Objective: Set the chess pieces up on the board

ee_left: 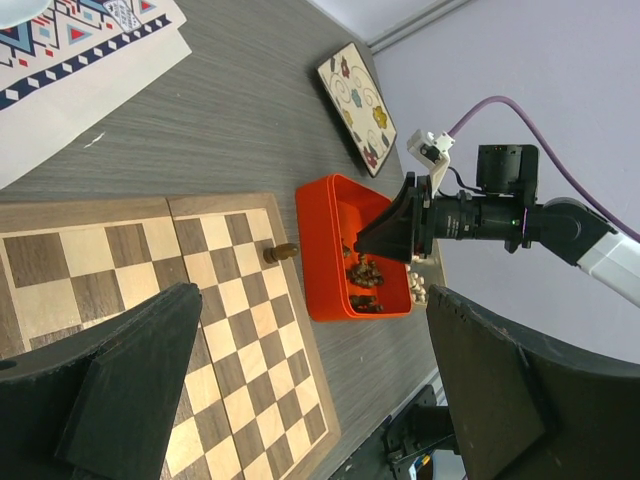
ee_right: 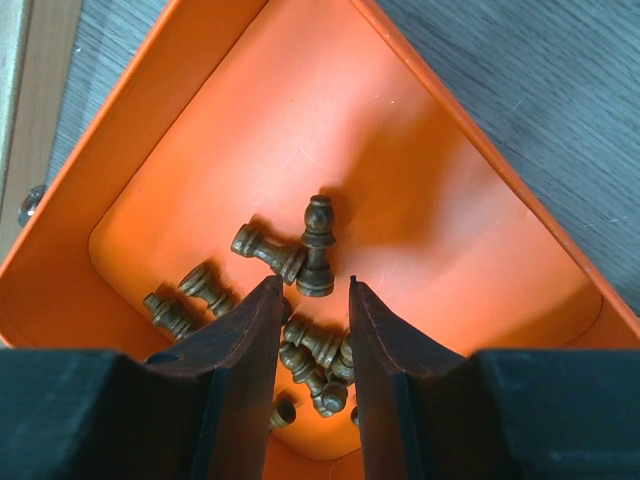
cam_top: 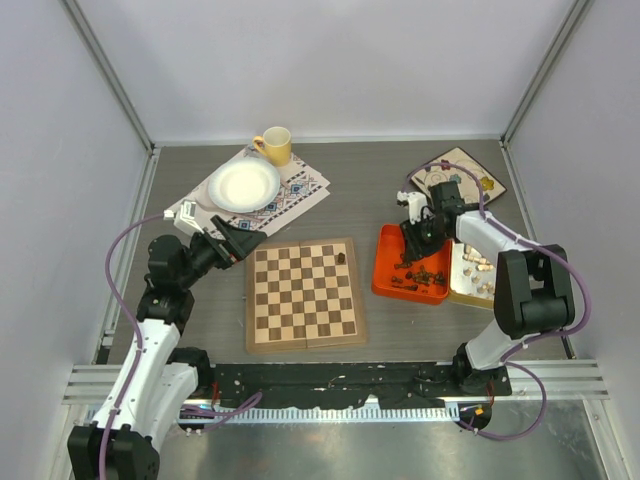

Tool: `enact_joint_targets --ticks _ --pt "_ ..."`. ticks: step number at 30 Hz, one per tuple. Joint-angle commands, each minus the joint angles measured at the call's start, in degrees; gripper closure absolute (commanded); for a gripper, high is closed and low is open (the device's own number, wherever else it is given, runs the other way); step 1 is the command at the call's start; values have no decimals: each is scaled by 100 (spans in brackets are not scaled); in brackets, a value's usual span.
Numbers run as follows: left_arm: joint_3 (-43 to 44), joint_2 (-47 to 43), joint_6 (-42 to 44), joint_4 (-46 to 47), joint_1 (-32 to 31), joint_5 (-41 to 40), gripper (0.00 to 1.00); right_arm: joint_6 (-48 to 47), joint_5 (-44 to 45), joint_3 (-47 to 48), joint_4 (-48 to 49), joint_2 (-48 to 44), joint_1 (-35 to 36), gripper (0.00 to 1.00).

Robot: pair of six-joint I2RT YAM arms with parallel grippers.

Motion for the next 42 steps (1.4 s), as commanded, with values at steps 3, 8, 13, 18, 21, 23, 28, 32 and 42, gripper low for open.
enact_joint_targets --ticks 3,8,13,18,21,23,28,32,42 --pt "-8 -6 -33 293 -21 81 0 -76 264 -6 320 146 80 62" --pt "-17 -32 -41 284 -12 81 0 -93 370 12 329 217 141 62" --pt "-35 -32 -50 266 -12 64 1 -129 493 -15 329 243 159 63" --pt "-35 -67 -50 249 -12 64 0 -181 633 -41 346 278 185 63" --pt "-26 -76 -50 231 -12 46 0 -181 827 -50 355 305 203 64" --pt "-35 -76 -24 214 -12 37 0 -172 923 -50 390 305 203 64" --pt "-17 -67 -15 196 -12 37 0 -181 801 -59 399 191 203 64" --pt "-8 -76 -15 187 -12 46 0 -251 748 -85 355 208 194 64" --pt "-35 -199 3 82 -12 29 1 -533 1064 -138 223 489 519 57"
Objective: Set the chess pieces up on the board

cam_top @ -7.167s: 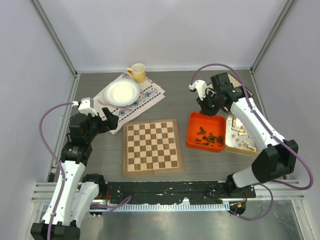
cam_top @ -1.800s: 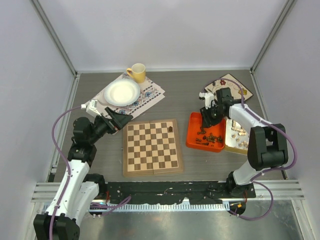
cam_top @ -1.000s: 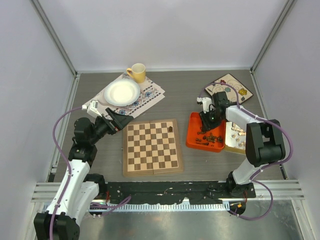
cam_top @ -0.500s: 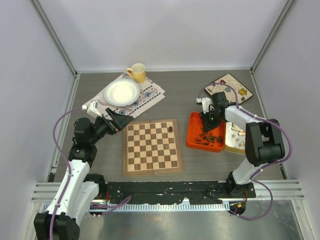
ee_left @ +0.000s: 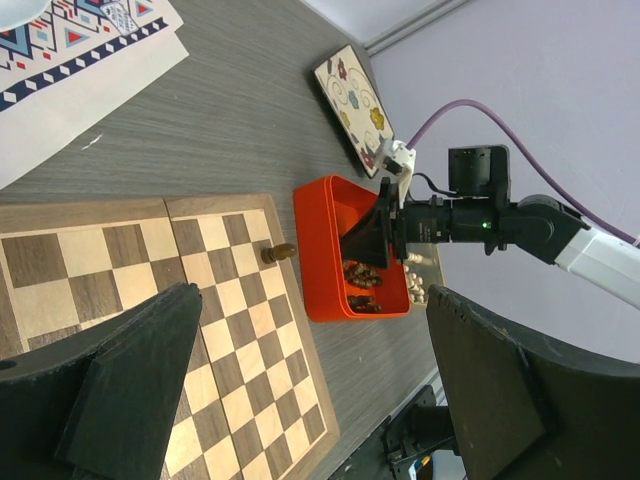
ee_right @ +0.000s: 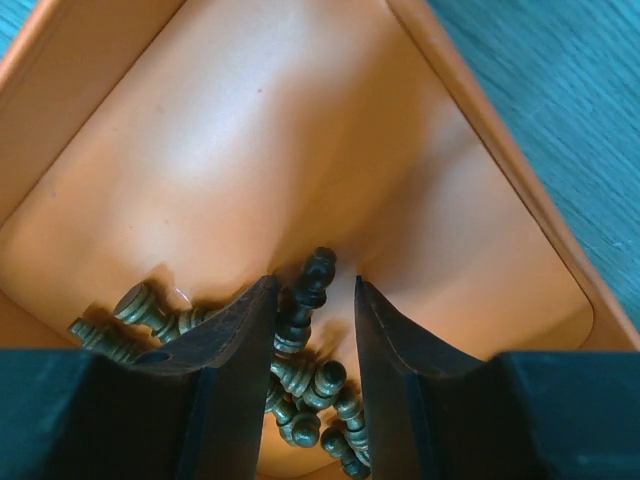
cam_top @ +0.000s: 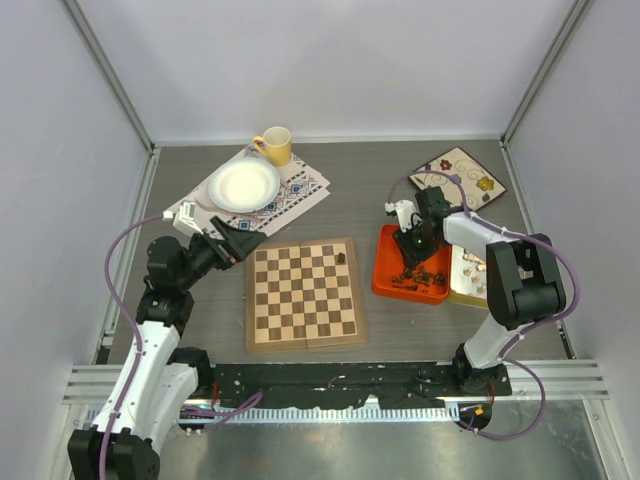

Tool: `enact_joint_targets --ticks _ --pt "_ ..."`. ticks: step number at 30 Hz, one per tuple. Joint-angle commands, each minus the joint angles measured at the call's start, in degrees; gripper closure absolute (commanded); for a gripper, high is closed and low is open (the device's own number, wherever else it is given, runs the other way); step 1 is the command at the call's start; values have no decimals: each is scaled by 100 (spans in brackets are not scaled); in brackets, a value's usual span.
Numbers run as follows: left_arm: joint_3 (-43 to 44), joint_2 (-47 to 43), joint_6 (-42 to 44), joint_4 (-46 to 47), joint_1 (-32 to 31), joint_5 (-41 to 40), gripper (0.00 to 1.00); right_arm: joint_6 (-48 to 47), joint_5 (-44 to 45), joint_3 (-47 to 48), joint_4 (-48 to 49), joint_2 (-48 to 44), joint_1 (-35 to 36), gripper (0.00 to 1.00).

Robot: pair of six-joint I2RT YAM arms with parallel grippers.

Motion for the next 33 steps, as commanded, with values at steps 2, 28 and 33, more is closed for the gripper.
enact_joint_targets --ticks 2,28,33 --pt "-26 -147 29 53 -12 33 1 -247 282 -77 -41 120 220 56" --pt "71 -288 187 -62 -12 304 0 -475 -1606 381 205 -363 -113 93" --pt "35 -94 29 456 -39 762 0 -528 -2081 205 214 -610 -290 92"
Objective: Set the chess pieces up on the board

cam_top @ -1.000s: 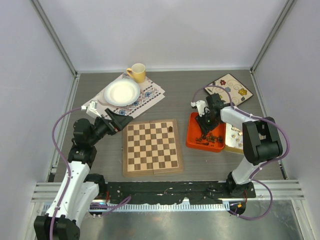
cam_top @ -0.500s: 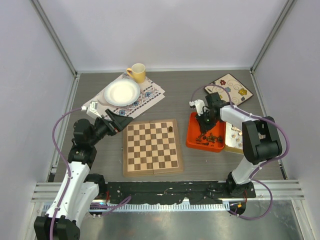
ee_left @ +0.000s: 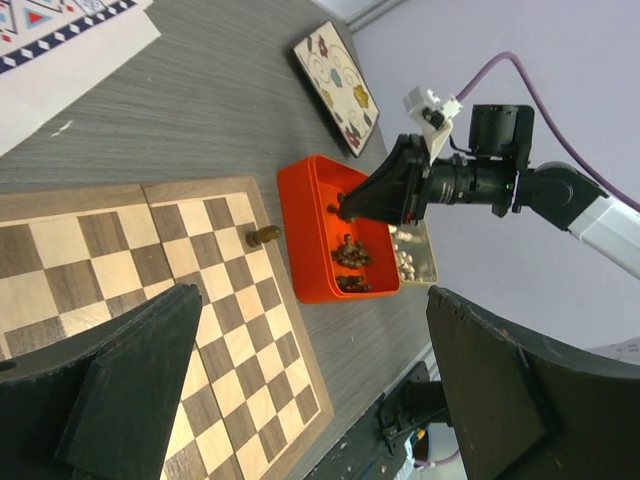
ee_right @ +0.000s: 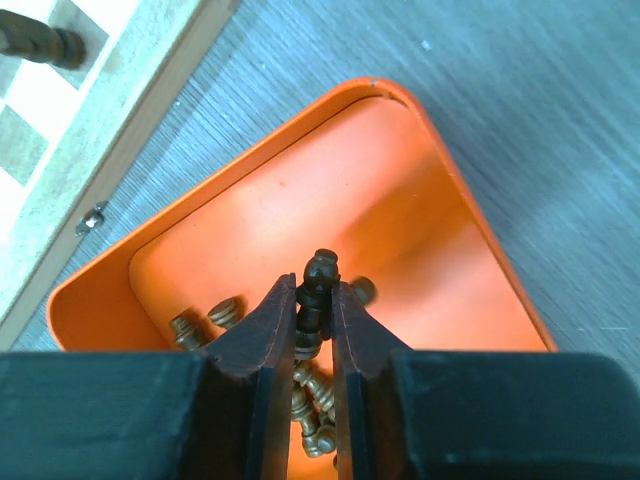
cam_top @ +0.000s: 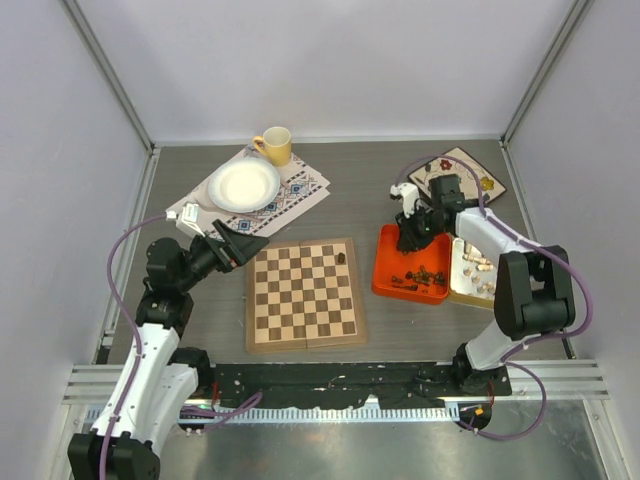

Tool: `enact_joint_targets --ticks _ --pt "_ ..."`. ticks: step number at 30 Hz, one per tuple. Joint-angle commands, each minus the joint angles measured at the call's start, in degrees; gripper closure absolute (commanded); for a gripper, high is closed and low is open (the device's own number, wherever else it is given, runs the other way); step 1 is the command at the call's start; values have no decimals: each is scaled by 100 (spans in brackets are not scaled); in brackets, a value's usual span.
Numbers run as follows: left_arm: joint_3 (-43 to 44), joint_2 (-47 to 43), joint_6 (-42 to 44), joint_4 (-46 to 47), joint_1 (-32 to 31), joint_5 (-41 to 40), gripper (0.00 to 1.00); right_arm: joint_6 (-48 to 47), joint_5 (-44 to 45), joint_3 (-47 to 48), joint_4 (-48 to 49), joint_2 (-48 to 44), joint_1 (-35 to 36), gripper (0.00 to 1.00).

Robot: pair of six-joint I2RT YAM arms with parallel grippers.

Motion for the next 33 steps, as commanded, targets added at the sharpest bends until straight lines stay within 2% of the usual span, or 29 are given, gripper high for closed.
enact_joint_targets --ticks 1,7,12,16,17,19,20,23,33 --pt "42 168 -63 661 -56 544 0 -76 -591 -138 212 -328 -126 92" --pt "16 239 -133 819 -214 500 1 127 59 -16 255 172 -117 89" --pt "51 274 -168 846 -241 448 1 153 -283 151 98 446 -91 85" --pt "68 309 -168 846 -241 430 1 346 277 178 246 385 -91 74" --pt "68 309 -168 846 -241 421 1 416 749 143 308 228 -91 67" --pt "68 327 -177 854 -241 404 1 434 981 20 457 60 -99 60" --pt "68 336 -177 872 -249 404 1 434 991 -15 466 -2 -108 55" --pt "94 397 -177 889 -250 412 1 443 894 -77 458 -160 -117 50" --pt "112 371 -160 837 -267 395 1 189 156 -33 238 -582 -486 48"
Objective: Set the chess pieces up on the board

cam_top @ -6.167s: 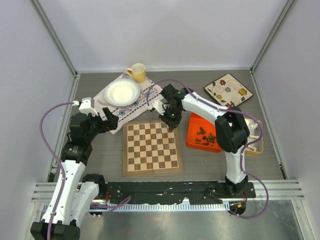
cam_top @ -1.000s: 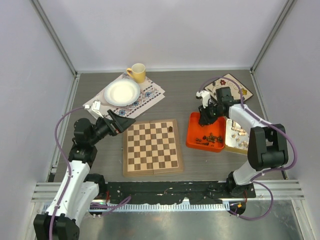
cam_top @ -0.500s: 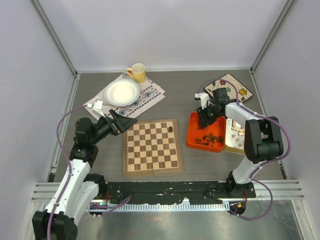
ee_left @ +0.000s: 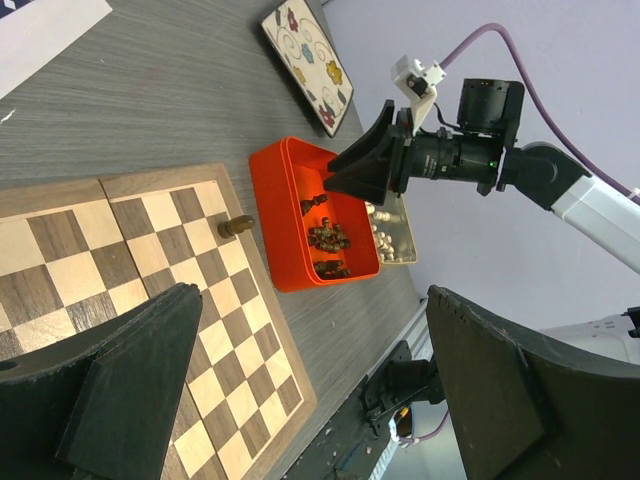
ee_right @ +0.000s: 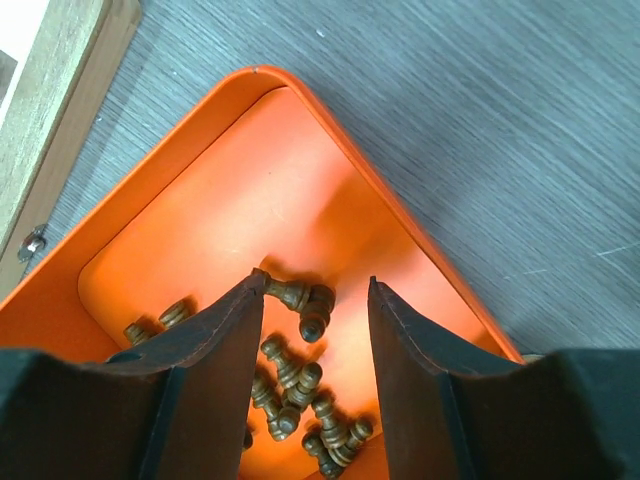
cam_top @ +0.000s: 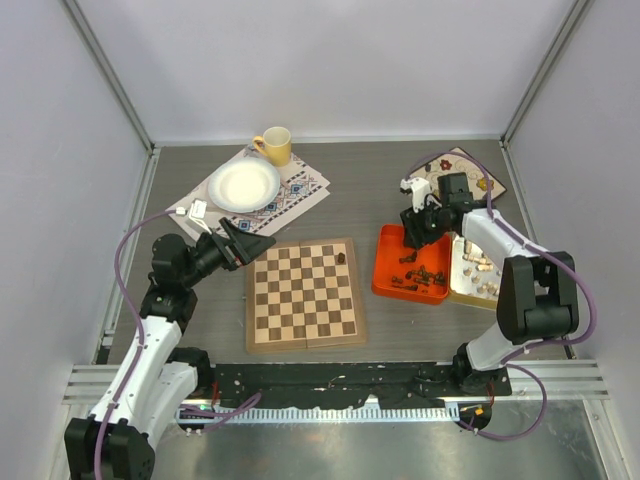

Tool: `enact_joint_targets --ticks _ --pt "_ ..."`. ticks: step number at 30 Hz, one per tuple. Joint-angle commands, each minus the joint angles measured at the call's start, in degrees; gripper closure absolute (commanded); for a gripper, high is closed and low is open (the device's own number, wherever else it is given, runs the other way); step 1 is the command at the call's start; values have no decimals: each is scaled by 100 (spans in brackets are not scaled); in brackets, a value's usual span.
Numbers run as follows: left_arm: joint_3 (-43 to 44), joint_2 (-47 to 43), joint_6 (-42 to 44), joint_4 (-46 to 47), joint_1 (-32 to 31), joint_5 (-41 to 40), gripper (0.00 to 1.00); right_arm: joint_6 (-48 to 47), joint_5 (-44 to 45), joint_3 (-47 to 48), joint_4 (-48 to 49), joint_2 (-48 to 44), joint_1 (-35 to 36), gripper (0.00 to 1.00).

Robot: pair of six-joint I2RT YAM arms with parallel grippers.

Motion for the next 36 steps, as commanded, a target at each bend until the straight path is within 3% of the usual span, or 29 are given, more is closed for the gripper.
enact_joint_targets --ticks 1,18,21,24,27,36 --pt "106 -55 18 269 -33 52 1 -181 -338 50 -48 -274 -204 48" --pt "79 -82 9 207 -95 17 1 -366 -92 182 -673 385 -108 61" --pt "114 -3 26 207 -209 -19 1 -340 -57 199 -681 403 -90 78" --pt "211 129 131 163 -524 -124 2 -331 -92 208 -681 333 -81 92" --pt "360 348 351 -20 -919 -352 2 -331 -179 208 -699 262 -90 97" --pt "1353 1692 1028 -259 -2325 -1134 3 -357 -663 278 -875 -10 -90 99"
